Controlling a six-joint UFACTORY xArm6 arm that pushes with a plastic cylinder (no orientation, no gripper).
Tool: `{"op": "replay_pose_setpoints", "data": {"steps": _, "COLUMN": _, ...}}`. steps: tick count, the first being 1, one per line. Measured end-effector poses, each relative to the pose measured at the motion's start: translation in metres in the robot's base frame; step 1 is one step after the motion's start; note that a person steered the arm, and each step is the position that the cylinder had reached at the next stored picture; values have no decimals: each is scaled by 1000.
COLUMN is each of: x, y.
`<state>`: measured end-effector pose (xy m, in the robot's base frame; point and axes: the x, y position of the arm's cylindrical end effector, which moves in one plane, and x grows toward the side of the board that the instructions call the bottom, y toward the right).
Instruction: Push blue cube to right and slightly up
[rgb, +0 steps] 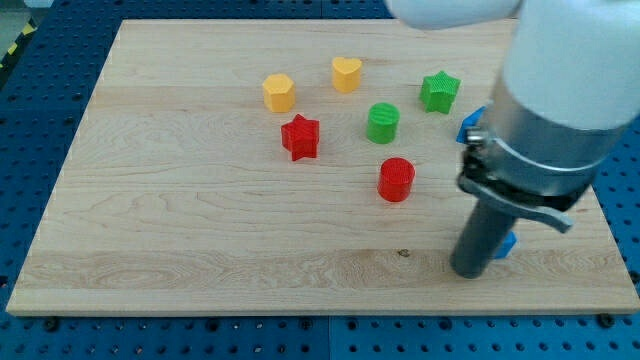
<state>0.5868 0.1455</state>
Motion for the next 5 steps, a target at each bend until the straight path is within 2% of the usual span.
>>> {"op": "replay_pose_setpoints", "data": {"steps": 2, "x": -11, "y": -16}}
{"op": "replay_pose_setpoints", "data": {"steps": 4, "x": 15, "y": 33}}
{"op": "replay_pose_setpoints", "data": {"steps": 5, "x": 11, "y": 54}}
